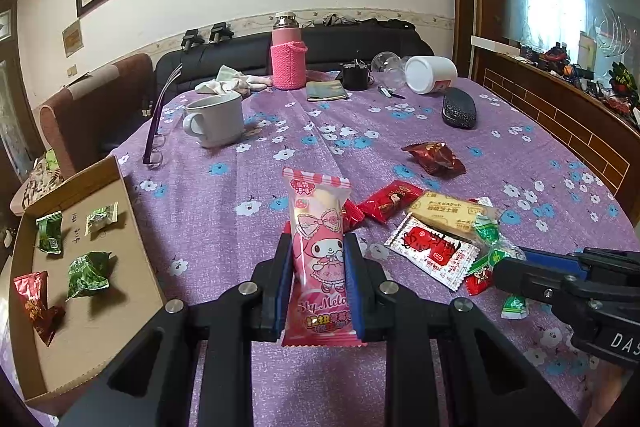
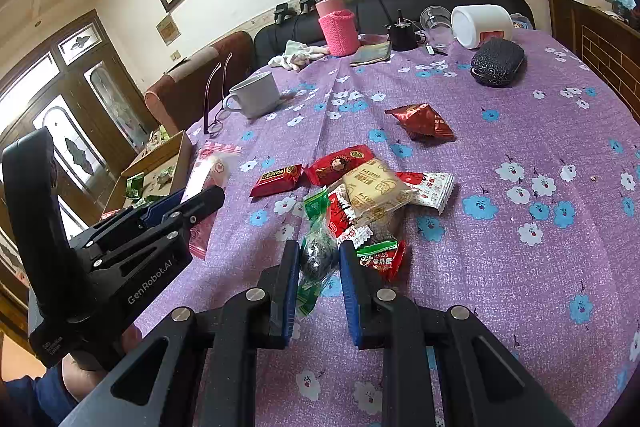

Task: Organize snacks
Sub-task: 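Carry the pink bar and green candy over the cardboard box with both grippers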

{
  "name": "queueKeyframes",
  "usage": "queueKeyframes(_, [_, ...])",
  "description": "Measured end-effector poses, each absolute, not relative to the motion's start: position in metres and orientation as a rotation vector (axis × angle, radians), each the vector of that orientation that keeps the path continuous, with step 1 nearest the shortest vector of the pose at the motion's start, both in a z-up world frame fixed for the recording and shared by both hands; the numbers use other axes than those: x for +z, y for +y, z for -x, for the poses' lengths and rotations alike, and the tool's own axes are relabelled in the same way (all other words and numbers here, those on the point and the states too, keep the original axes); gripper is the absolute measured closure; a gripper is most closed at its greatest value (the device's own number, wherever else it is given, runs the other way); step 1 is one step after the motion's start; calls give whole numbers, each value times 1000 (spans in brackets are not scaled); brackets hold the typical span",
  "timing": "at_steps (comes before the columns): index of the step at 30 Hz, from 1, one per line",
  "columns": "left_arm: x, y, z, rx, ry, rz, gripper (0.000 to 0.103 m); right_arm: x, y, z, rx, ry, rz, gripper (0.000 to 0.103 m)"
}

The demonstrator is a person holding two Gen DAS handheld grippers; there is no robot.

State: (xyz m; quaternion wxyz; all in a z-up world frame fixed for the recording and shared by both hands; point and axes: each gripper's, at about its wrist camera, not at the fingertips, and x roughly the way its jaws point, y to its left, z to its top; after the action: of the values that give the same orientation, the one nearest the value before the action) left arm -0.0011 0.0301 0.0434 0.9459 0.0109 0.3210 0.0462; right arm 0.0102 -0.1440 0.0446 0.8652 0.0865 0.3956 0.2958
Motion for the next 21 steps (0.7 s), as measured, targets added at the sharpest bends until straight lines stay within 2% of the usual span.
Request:
queueKeyframes(12, [54, 43, 10, 112, 631, 25, 80, 44, -141, -13, 612, 842, -194, 81])
queueKeyframes(21, [69, 83, 29, 162, 611, 75, 80, 55, -116, -8, 682, 874, -207, 81])
